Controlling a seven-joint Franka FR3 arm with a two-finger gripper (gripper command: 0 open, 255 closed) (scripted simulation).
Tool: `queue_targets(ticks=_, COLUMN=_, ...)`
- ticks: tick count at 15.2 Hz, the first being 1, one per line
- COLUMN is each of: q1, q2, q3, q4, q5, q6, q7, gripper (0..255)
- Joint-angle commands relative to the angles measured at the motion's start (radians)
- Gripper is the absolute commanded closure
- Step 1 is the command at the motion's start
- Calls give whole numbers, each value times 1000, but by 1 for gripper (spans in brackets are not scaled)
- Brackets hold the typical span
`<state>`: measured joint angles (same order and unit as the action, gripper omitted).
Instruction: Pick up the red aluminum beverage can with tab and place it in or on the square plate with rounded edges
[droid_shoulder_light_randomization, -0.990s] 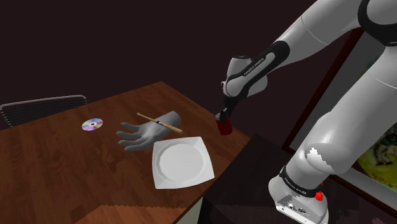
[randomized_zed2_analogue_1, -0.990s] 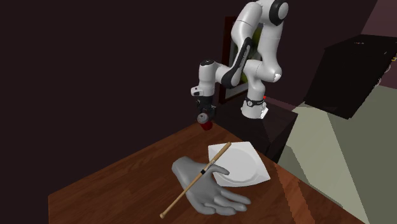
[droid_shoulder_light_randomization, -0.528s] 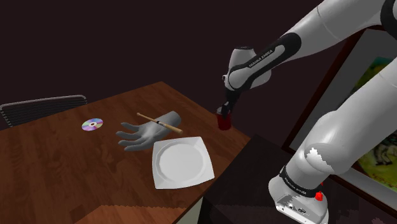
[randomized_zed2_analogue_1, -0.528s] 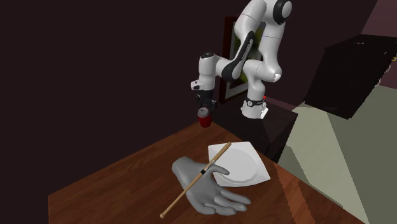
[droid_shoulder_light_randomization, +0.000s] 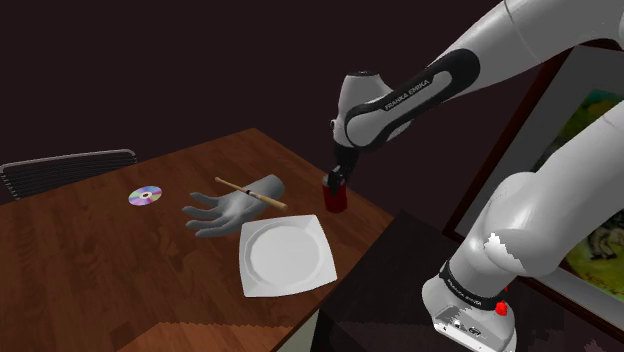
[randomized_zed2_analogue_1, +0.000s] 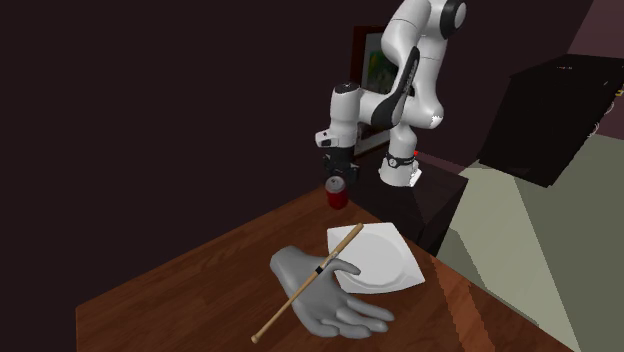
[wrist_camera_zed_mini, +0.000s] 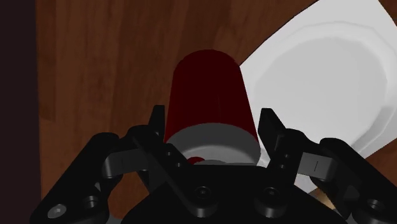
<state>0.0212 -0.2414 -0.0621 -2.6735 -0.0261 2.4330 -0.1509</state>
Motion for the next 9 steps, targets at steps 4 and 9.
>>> queue_targets(ticks=4, q1=71, q2=13, q3=94, q4=32, q5=34, q6=-20, q7=138, gripper=255)
queue_targets(ticks=9, q1=134, q2=55, q3=180, q4=101, q5=55, q6=-47, q7=270, gripper=255)
